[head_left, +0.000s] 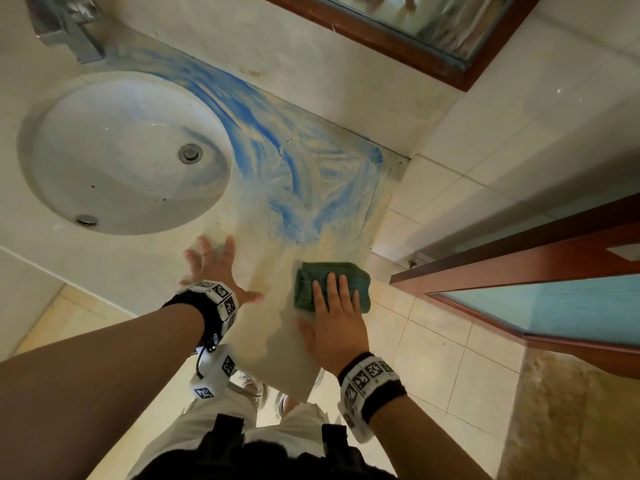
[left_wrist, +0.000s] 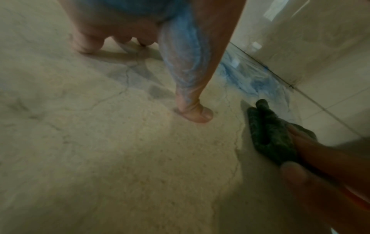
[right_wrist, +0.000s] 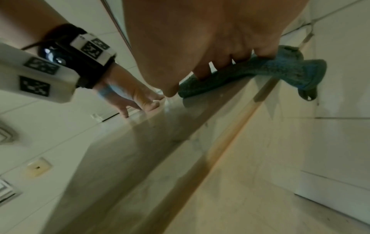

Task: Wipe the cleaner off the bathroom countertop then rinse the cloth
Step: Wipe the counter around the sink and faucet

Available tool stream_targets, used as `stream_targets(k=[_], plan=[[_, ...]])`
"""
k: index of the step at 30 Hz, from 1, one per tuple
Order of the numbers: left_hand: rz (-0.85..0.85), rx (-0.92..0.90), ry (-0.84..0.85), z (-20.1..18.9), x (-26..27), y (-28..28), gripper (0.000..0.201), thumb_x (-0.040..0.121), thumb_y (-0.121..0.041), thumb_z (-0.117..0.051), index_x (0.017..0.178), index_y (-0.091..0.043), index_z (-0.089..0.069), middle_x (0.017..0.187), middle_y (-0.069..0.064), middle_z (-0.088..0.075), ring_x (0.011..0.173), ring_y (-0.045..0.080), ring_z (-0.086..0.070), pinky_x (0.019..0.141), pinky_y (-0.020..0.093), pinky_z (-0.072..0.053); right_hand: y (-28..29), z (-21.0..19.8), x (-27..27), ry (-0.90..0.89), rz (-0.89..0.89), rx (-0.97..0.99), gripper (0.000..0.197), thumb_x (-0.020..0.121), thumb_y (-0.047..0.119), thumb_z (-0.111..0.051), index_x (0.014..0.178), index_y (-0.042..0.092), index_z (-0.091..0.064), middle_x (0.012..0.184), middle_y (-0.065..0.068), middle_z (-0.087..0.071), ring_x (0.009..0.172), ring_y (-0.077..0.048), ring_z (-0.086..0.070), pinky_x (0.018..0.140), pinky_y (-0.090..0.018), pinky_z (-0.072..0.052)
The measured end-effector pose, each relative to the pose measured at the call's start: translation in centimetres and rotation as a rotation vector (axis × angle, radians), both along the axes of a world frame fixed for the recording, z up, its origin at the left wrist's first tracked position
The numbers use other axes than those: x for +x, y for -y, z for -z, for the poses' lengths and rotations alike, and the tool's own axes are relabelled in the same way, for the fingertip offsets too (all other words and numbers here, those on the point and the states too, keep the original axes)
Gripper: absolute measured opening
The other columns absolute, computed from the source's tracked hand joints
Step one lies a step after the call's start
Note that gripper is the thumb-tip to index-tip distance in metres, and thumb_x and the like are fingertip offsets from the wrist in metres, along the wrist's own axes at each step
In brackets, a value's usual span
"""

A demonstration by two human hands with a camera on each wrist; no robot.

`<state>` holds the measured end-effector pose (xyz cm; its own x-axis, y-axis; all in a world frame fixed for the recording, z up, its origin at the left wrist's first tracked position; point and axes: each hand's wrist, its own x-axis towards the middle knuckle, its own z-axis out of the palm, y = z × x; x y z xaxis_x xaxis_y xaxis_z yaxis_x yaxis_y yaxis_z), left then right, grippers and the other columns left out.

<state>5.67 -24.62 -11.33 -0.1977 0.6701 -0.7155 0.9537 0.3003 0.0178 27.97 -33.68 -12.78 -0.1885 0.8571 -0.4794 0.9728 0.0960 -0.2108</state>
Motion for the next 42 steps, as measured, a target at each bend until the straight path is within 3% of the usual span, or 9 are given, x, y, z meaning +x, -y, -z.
stream_targets(k=[4, 9, 13, 19, 22, 29, 37, 42], plan=[[0.007, -0.016, -0.011, -0.1, 0.1, -0.1, 0.138, 0.059, -0.069, -0.078, 0.149, -0.037, 0.021, 0.155, 0.01, 0.032, 0.144, 0.043, 0.02, 0.111, 0.064, -0.025, -6.0, 0.6, 2.0, 0.042, 0.039, 0.037, 0.077, 0.095, 0.063, -0.019, 0.156, 0.017, -0.006, 0.163, -0.013, 0.001, 0.149, -0.032, 0.006, 0.12, -0.051, 0.002], [-0.008, 0.0, 0.008, 0.5, -0.1, -0.2, 0.143, 0.054, -0.07, -0.081, 0.149, -0.037, 0.021, 0.154, 0.009, 0.034, 0.142, 0.043, 0.023, 0.112, 0.066, -0.019, -12.4, 0.7, 2.3, 0.063, 0.256, 0.047, 0.077, 0.096, 0.064, -0.021, 0.156, 0.018, -0.006, 0.163, -0.012, 0.002, 0.149, -0.031, 0.006, 0.12, -0.051, 0.001], [0.032, 0.015, -0.009, 0.7, -0.2, -0.2, 0.143, 0.053, -0.076, -0.075, 0.15, -0.033, 0.022, 0.153, 0.015, 0.033, 0.142, 0.047, 0.021, 0.113, 0.065, -0.017, -7.9, 0.0, 0.1, 0.038, 0.259, 0.02, 0.077, 0.096, 0.064, -0.02, 0.156, 0.018, -0.006, 0.163, -0.011, 0.004, 0.149, -0.03, 0.007, 0.121, -0.049, 0.002], [0.028, -0.024, 0.022, 0.5, -0.3, -0.9, 0.143, 0.057, -0.069, -0.079, 0.15, -0.03, 0.022, 0.152, 0.019, 0.034, 0.14, 0.049, 0.023, 0.113, 0.066, -0.014, 0.9, -0.6, -2.6, 0.034, 0.111, -0.094, 0.075, 0.096, 0.062, -0.021, 0.155, 0.02, -0.001, 0.159, -0.005, 0.016, 0.148, -0.028, 0.016, 0.121, -0.048, 0.005], [0.044, -0.031, 0.018, 0.2, 0.0, -0.8, 0.143, 0.059, -0.07, -0.077, 0.15, -0.027, 0.024, 0.151, 0.023, 0.034, 0.14, 0.048, 0.025, 0.113, 0.066, -0.012, -1.5, -0.4, -1.4, 0.029, 0.074, -0.056, 0.072, 0.098, 0.057, -0.027, 0.156, 0.024, -0.002, 0.162, -0.005, 0.011, 0.149, -0.026, 0.014, 0.119, -0.043, 0.011], [0.025, -0.009, 0.005, 0.0, 0.2, -0.6, 0.144, 0.056, -0.073, -0.076, 0.149, -0.029, 0.023, 0.152, 0.022, 0.032, 0.14, 0.05, 0.021, 0.111, 0.067, -0.02, -11.0, 0.5, -1.4, 0.02, 0.223, 0.028, 0.07, 0.097, 0.06, -0.026, 0.156, 0.024, -0.013, 0.164, -0.006, -0.002, 0.15, -0.026, 0.004, 0.121, -0.047, 0.001], [0.023, -0.029, 0.052, -0.3, -0.1, -0.6, 0.142, 0.057, -0.069, -0.078, 0.149, -0.031, 0.023, 0.152, 0.016, 0.035, 0.14, 0.047, 0.024, 0.1, 0.072, -0.032, -1.6, -1.1, -2.8, -0.002, 0.151, -0.066, 0.066, 0.099, 0.055, -0.027, 0.156, 0.029, -0.006, 0.163, 0.0, 0.005, 0.15, -0.022, 0.01, 0.12, -0.044, 0.008], [0.014, -0.024, 0.062, 0.0, -0.1, -0.5, 0.143, 0.056, -0.07, -0.078, 0.148, -0.033, 0.024, 0.151, 0.014, 0.039, 0.14, 0.046, 0.028, 0.1, 0.074, -0.029, -4.2, -0.9, -3.0, 0.003, 0.079, -0.089, 0.068, 0.098, 0.053, -0.034, 0.156, 0.028, -0.007, 0.164, -0.001, 0.005, 0.15, -0.024, 0.01, 0.121, -0.05, 0.001]])
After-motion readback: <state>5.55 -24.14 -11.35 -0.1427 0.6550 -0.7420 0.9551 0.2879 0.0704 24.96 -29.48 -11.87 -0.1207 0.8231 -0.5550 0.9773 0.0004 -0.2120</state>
